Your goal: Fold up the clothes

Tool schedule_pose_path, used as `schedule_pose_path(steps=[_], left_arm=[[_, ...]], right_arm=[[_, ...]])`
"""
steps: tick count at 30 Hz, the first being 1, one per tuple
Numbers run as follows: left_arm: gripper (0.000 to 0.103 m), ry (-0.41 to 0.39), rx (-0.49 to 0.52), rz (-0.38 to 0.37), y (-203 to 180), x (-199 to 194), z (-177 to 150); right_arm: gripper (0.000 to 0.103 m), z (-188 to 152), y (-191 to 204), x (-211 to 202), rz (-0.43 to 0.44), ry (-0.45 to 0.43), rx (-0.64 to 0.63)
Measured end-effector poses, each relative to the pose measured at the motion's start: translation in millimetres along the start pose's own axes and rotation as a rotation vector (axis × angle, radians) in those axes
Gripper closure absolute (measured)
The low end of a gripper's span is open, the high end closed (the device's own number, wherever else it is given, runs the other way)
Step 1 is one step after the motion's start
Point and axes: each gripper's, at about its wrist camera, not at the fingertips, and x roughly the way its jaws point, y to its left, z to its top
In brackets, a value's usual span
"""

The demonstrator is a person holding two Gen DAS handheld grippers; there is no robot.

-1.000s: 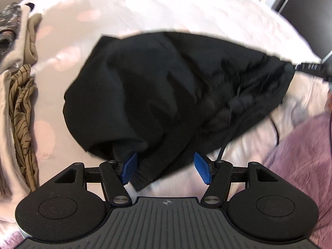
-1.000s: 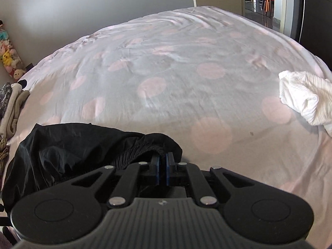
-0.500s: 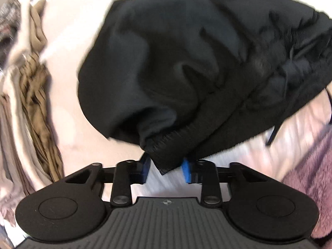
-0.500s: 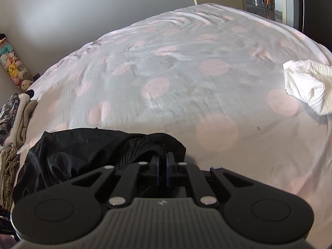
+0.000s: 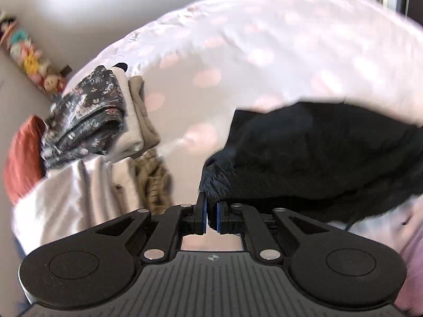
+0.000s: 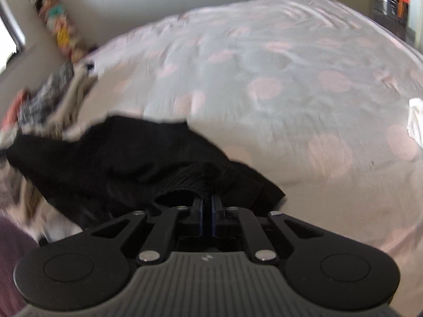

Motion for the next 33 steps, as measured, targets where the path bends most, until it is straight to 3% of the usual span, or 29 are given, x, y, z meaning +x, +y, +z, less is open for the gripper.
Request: schedule_pose_path(steps=[3,11,15,21,25,26,27,29,33], left_arm=[[0.098,0.042,0.068,0.034,-7,14,4],[0.098,0.048,0.052,-0.007,-13,26,-23],[0.098,0.045,0.043,-0.021,-9,26,-25],[0.098,0.038,0.019,-0.044,-1,28,-28],[0.098,0.029,0.003,-0.059,3,27,-29],[0.098,0.026,0.001,-0.06,3,27,-30],[0.098,0.023,0.001,-0.06,3,26,-30],[0.098,0.019,0.016,-0.06,1,25,-31],[0.097,-0.002,0.123,-0.08,-12,24,-33]], right_arm=[[0.096,-2,4,8,-0.056,0.055,-0.046],[0.088,-8,38,1,-0.088,0.05,-0.343],[0.071,-14,60,3,-0.145,0.046,-0.555],[0.071,-30,100,20,-0.273,0.069,-0.947],[0.077,-41,111,34,-0.312,0.123,-1.085],[0.083,-41,110,35,-0.324,0.125,-1.09],[0.097,-39,109,33,-0.334,0.109,-1.067],[0.098,-32,104,24,-0.335,0.069,-0.993],[0.098,-3,67,-6,-0.291,0.024,-0.675]])
